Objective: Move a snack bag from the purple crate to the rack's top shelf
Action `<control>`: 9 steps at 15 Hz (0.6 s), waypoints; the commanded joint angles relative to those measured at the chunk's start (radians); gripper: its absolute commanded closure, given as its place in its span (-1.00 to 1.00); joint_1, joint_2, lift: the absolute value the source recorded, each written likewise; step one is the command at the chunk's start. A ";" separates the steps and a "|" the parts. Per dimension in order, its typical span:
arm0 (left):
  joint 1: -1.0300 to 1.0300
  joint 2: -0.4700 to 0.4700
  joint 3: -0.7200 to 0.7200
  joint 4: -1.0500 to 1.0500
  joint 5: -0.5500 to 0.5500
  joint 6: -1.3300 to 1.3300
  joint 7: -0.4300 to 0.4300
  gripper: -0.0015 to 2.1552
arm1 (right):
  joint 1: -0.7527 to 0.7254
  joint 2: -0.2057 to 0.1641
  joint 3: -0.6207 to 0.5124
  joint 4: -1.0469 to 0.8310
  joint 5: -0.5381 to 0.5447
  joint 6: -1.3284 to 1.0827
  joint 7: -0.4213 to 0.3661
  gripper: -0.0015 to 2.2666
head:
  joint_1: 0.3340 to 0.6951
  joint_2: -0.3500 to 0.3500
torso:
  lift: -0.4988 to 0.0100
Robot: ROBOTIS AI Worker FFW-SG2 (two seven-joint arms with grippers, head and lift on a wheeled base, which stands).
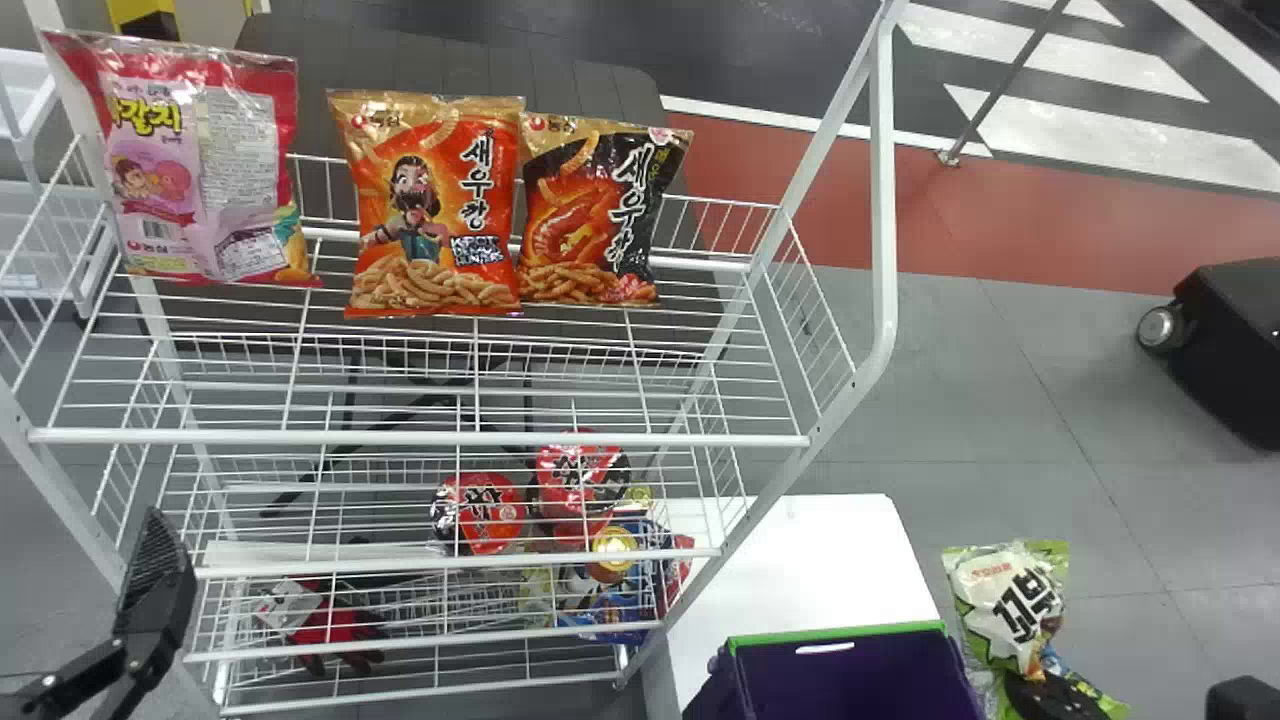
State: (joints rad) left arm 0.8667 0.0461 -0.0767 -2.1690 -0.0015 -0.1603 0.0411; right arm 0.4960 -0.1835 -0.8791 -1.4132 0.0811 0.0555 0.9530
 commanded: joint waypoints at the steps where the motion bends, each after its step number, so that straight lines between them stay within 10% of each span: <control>1: 0.000 0.000 0.002 0.003 0.000 0.000 -0.001 -0.86 | -0.004 -0.004 -0.031 -0.056 -0.024 0.180 0.052 0.96 | 1.00 -1.00 | 0.96; 9: -0.012 0.000 -0.015 0.014 -0.003 0.006 0.000 -0.86 | -0.016 0.044 -0.304 -0.492 -0.271 0.656 0.274 0.96 | 1.00 -1.00 | 0.96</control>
State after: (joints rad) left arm 0.8562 0.0460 -0.0902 -2.1585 -0.0024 -0.1540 0.0414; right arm 0.4922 -0.1461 -1.1184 -1.7865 -0.1171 0.5156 1.2116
